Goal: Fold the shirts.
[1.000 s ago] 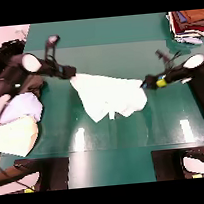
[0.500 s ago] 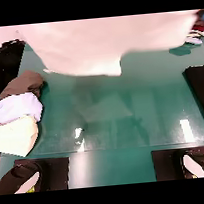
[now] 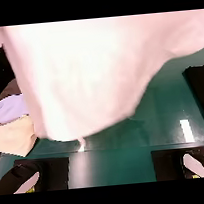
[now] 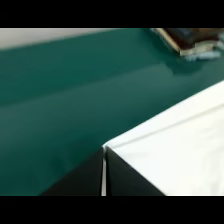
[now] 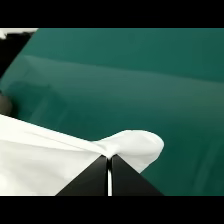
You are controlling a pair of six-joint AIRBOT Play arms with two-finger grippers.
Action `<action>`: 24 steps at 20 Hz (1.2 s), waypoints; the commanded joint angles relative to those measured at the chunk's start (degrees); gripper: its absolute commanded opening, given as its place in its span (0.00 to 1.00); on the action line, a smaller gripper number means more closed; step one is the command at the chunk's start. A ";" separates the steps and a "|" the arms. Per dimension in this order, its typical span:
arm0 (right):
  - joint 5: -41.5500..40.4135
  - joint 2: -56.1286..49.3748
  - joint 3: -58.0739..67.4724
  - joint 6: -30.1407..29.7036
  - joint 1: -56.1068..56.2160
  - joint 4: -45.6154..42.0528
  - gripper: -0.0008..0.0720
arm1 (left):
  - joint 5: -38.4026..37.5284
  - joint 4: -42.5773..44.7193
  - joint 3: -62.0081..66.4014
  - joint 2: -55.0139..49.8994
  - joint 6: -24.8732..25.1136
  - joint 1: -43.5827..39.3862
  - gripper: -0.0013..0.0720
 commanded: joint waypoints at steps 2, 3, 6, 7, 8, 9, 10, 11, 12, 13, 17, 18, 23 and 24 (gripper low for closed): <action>6.12 -9.20 -7.15 3.85 12.09 -15.87 0.03 | -7.52 -1.77 -15.65 -6.58 0.07 -3.82 0.05; 5.84 -11.15 -10.36 3.96 14.95 -19.47 0.03 | -6.54 -1.77 -20.28 -7.85 0.31 -5.33 0.05; 2.27 -15.37 -18.40 3.98 19.19 -21.84 0.03 | -0.52 -1.95 -34.51 -10.91 1.36 -9.44 0.05; 1.18 -16.09 -20.24 4.00 19.65 -21.77 0.03 | 1.84 -1.99 -38.38 -11.69 1.36 -10.32 0.05; 0.28 -16.48 -21.99 4.00 19.71 -21.75 0.03 | 4.15 -2.23 -41.88 -12.35 1.31 -10.95 0.05; -0.46 -16.48 -23.39 3.98 19.71 -21.75 0.03 | 5.92 -3.15 -44.50 -12.83 1.31 -10.95 0.05; -0.55 -16.41 -24.30 3.98 19.67 -21.79 0.03 | 6.91 -3.74 -46.03 -13.11 1.31 -10.91 0.05; -0.48 -16.35 -24.79 3.98 19.34 -21.73 0.03 | 7.39 -3.91 -46.66 -13.16 1.31 -10.91 0.05; -0.50 -16.20 -24.98 3.98 19.34 -21.73 0.03 | 7.65 -3.98 -46.47 -13.09 1.31 -10.91 0.19; -0.59 -16.13 -24.83 3.98 19.30 -21.73 0.03 | 8.00 -3.93 -45.97 -12.94 1.38 -10.91 0.52; -0.85 -15.61 -24.39 3.98 19.32 -21.70 0.03 | 3.80 6.91 -36.85 -12.76 0.85 -8.44 0.58; -0.92 -15.30 -24.41 3.98 19.32 -21.73 0.03 | 2.97 9.33 -34.03 -12.76 0.90 -5.57 0.58; -2.34 -13.18 -24.41 4.00 19.32 -21.73 0.03 | 1.11 4.04 -32.24 -13.84 2.78 13.64 0.58; -2.69 -12.85 -24.41 3.98 19.32 -21.73 0.03 | 1.11 1.07 -33.86 -14.47 5.46 16.24 0.59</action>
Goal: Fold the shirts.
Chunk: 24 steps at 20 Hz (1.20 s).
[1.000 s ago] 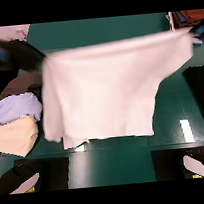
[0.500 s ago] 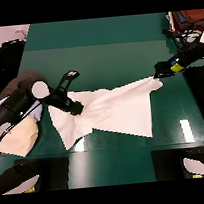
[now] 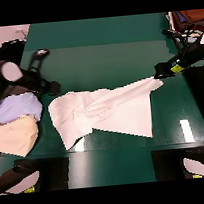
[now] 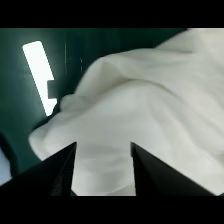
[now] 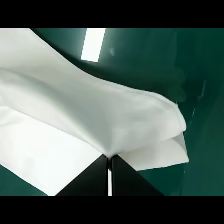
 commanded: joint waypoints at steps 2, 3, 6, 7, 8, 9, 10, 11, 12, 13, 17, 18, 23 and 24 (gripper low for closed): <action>-1.44 1.18 -0.02 0.04 0.04 0.02 0.03 | -0.98 -8.98 -4.52 -2.86 8.07 11.26 0.59; -1.38 1.14 -0.02 0.04 0.04 0.02 0.03 | -1.01 -9.57 -6.27 -4.35 9.51 11.80 0.61; -1.38 1.14 -0.02 0.04 0.02 -0.09 0.03 | 2.01 -9.64 -9.62 -7.96 11.26 11.96 0.61; -1.60 1.14 -0.02 0.04 -0.24 -0.22 0.03 | 3.41 -9.77 -9.62 -9.01 11.26 11.96 0.61; -2.05 1.14 -0.02 0.04 -1.05 -0.04 0.03 | 4.87 -9.73 -9.62 -9.44 11.26 11.96 0.61; -2.64 1.14 -0.02 0.04 -2.25 -0.02 0.03 | 6.29 -9.64 -9.38 -9.42 11.23 11.96 0.61; -3.37 1.11 -0.02 0.07 -3.96 0.07 0.03 | 6.82 -9.64 -8.72 -9.42 11.21 11.96 0.61; -3.93 1.11 -0.02 0.04 -5.86 0.04 0.03 | 6.36 -9.49 -7.72 -9.35 11.23 11.96 0.61; -4.13 1.11 -0.02 0.04 -7.76 0.04 0.03 | 5.42 -9.01 -6.73 -9.22 11.21 11.96 0.61; -4.07 1.14 -0.02 0.04 -9.73 0.13 0.03 | 3.61 -8.17 -5.53 -9.16 10.73 11.96 0.61; -3.28 1.14 -0.02 -1.81 -14.78 8.66 0.54 | -1.05 -3.89 -6.08 -7.28 4.09 11.96 0.61; -3.26 1.18 -0.02 -2.05 -15.52 10.03 0.54 | -1.01 -3.93 -8.09 -5.66 3.50 11.96 0.61; -3.26 1.18 -0.02 -2.95 -16.15 10.56 0.54 | 1.81 -9.84 -26.69 5.05 1.60 11.96 0.61; -3.30 1.18 -0.02 -2.95 -16.15 10.56 0.54 | 3.02 -11.67 -30.27 6.82 1.03 11.96 0.61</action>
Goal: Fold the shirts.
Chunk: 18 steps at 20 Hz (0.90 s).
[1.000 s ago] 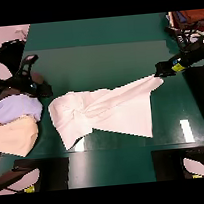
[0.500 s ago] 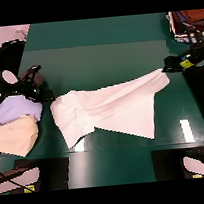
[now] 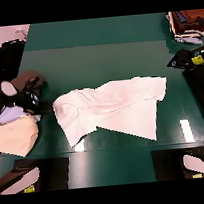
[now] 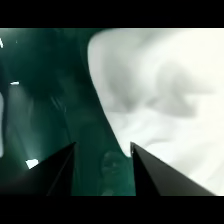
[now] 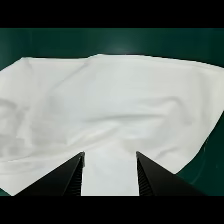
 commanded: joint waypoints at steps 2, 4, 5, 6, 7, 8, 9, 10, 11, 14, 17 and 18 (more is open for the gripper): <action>0.02 0.02 -0.02 -0.52 -0.50 1.11 0.54 | 4.96 -8.15 -14.03 6.67 -1.73 0.04 0.61; 0.11 0.02 -0.02 -0.52 -0.50 1.14 0.54 | 8.37 -13.35 -16.68 6.69 -1.25 0.04 0.61; 0.42 0.02 -0.02 -0.52 -0.50 1.14 0.54 | 9.84 -15.30 -17.27 6.67 0.09 0.02 0.61; 0.81 0.02 -0.02 -0.52 -0.50 1.14 0.54 | 11.30 -16.81 -17.57 6.67 0.52 0.02 0.61; 1.36 0.02 -0.02 -0.52 -0.50 1.14 0.54 | 12.44 -17.64 -17.57 6.69 0.66 -0.02 0.61; 1.92 0.02 -0.02 -0.52 -0.50 1.14 0.54 | 13.81 -18.14 -17.57 6.69 0.87 -0.02 0.61; 2.69 0.04 -0.02 -0.52 -0.50 1.11 0.54 | 15.17 -18.12 -17.57 6.69 0.87 -0.02 0.61; 3.37 0.04 -0.02 -0.52 -0.50 1.11 0.54 | 16.28 -18.14 -17.57 6.69 0.68 -0.02 0.61; 3.69 0.04 -0.02 -0.52 -0.50 1.11 0.54 | 16.79 -18.14 -17.57 6.69 0.17 -0.02 0.58; 4.66 0.09 -0.09 -0.52 -0.52 1.05 0.54 | 17.55 -18.12 -17.38 6.69 -0.22 0.00 0.05; 4.46 3.58 -6.05 -0.52 -1.16 0.63 0.54 | 15.82 -17.55 -13.90 7.26 -0.17 0.00 0.05; 4.50 5.68 -10.03 -0.50 -1.90 0.37 0.54 | 14.88 -17.42 -12.09 7.67 -0.13 0.00 0.05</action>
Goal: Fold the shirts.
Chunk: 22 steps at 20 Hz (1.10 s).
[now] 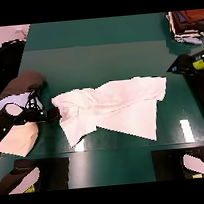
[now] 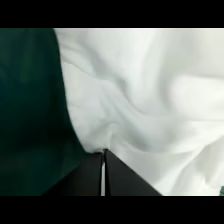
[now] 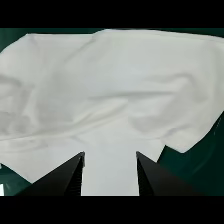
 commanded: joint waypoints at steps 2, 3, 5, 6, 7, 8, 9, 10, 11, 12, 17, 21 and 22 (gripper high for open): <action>0.92 8.07 -16.61 0.09 -3.48 -0.61 0.54 | -2.93 -0.26 6.58 1.81 0.52 0.02 0.05; 1.42 10.23 -22.40 0.07 -4.74 -0.57 0.54 | -3.52 -0.35 8.15 2.14 0.90 0.02 0.05; 1.38 13.66 -34.32 0.07 -6.64 -0.28 0.54 | -3.72 -0.33 10.75 2.12 0.92 0.02 0.05; 0.57 15.02 -39.93 0.09 -6.67 0.04 0.54 | -3.63 -0.39 11.39 2.12 0.92 0.02 0.05; -0.39 16.04 -44.52 0.15 -6.23 0.28 0.54 | -3.43 -0.50 11.61 2.12 0.92 0.02 0.05; -1.51 16.79 -48.26 1.18 -5.25 0.24 0.54 | -3.48 -0.48 11.56 2.10 0.92 0.02 0.05; -2.64 17.18 -51.30 2.38 -3.82 0.26 0.54 | -3.63 -0.46 11.56 2.10 0.92 0.02 0.05; -3.67 17.46 -53.48 3.23 -2.19 0.28 0.54 | -3.72 -0.46 11.56 2.10 0.92 0.02 0.05; -4.52 17.40 -54.88 3.69 -0.52 1.05 0.54 | -3.78 -0.44 11.56 2.10 0.92 0.02 0.05; -5.46 17.31 -55.87 3.93 1.11 2.40 0.54 | -3.76 -0.46 11.56 2.10 0.92 0.02 0.05; -9.77 17.25 -56.70 8.09 8.13 3.61 0.52 | -3.78 -0.44 11.54 2.10 1.31 0.02 0.05; -12.48 15.65 -56.68 8.57 9.35 4.55 0.38 | -3.69 -0.20 11.56 2.10 1.33 0.02 0.05; -13.42 14.69 -56.63 7.85 9.38 4.85 0.24 | -3.72 -0.02 11.56 2.10 1.33 0.02 0.05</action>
